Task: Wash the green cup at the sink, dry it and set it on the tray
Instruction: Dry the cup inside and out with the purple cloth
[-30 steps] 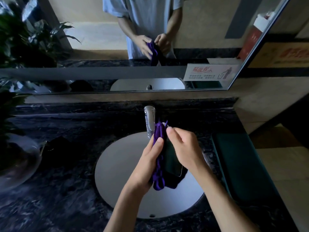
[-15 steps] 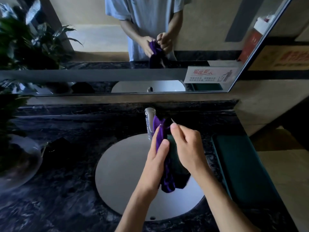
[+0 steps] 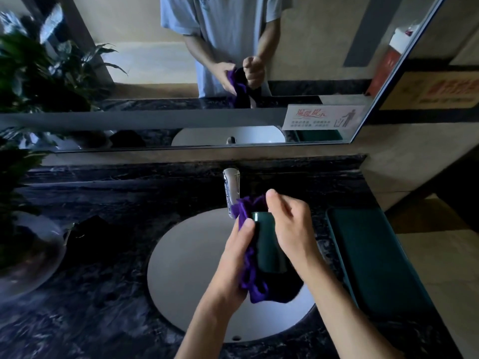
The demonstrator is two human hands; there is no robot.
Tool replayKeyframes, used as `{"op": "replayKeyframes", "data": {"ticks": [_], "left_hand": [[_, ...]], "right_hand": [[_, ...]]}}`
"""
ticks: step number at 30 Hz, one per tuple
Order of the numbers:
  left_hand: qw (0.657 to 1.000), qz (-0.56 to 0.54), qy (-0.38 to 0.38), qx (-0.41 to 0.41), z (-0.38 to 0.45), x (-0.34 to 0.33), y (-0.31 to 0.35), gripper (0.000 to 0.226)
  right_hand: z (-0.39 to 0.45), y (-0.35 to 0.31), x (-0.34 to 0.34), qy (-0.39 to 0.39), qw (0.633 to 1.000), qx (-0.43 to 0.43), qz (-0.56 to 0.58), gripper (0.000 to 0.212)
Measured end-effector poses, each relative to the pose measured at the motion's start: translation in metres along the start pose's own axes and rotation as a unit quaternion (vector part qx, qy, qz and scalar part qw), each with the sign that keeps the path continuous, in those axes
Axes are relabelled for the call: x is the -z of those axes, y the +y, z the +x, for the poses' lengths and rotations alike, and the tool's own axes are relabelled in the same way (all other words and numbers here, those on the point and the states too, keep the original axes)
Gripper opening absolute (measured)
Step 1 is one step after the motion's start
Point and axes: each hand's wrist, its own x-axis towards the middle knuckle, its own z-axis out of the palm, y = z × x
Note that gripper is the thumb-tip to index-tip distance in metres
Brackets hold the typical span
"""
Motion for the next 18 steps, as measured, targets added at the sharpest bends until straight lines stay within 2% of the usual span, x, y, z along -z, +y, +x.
{"op": "replayKeyframes", "data": {"ticks": [1,3,5,7,8,9,11,13,15,17,18], "left_hand": [[0.996,-0.079,-0.008,0.048,-0.001,0.003,0.000,0.052],[0.994,-0.088,0.000,0.071,-0.002,0.007,-0.001,0.049],[0.999,0.002,0.043,0.021,-0.001,0.006,-0.001,0.038],[0.979,0.186,0.053,-0.068,-0.001,0.002,0.002,0.032],[0.961,0.254,0.045,-0.097,0.000,0.001,0.001,0.036],[0.956,0.273,0.040,-0.103,-0.001,-0.002,0.001,0.042],[0.973,0.213,0.024,-0.088,-0.002,-0.001,0.005,0.048],[0.991,0.115,-0.009,-0.063,-0.001,0.006,0.008,0.050],[0.998,0.044,-0.024,-0.039,-0.002,0.010,0.007,0.052],[1.000,0.007,-0.006,-0.019,-0.004,0.011,0.002,0.057],[1.000,-0.022,0.004,-0.007,-0.005,0.012,0.000,0.059]], "right_hand": [[0.000,0.002,0.001,0.005,0.999,-0.018,0.044,0.052],[-0.001,0.003,0.002,-0.001,1.000,-0.003,0.022,0.052],[0.000,0.004,0.000,-0.025,0.995,0.044,-0.080,0.054],[0.003,0.000,-0.005,-0.033,0.981,0.055,-0.180,0.057],[0.003,-0.002,-0.008,-0.034,0.981,0.040,-0.186,0.057],[0.004,-0.004,-0.009,-0.031,0.987,0.020,-0.159,0.058],[0.006,-0.003,-0.008,-0.006,0.999,-0.023,-0.044,0.060],[0.005,0.000,-0.006,0.016,0.996,-0.059,0.070,0.060],[0.005,0.004,-0.006,-0.001,0.998,-0.033,0.050,0.052],[0.004,0.000,-0.008,-0.040,0.999,0.012,-0.004,0.035],[0.006,0.003,-0.004,-0.030,0.999,0.034,-0.006,0.026]]}}
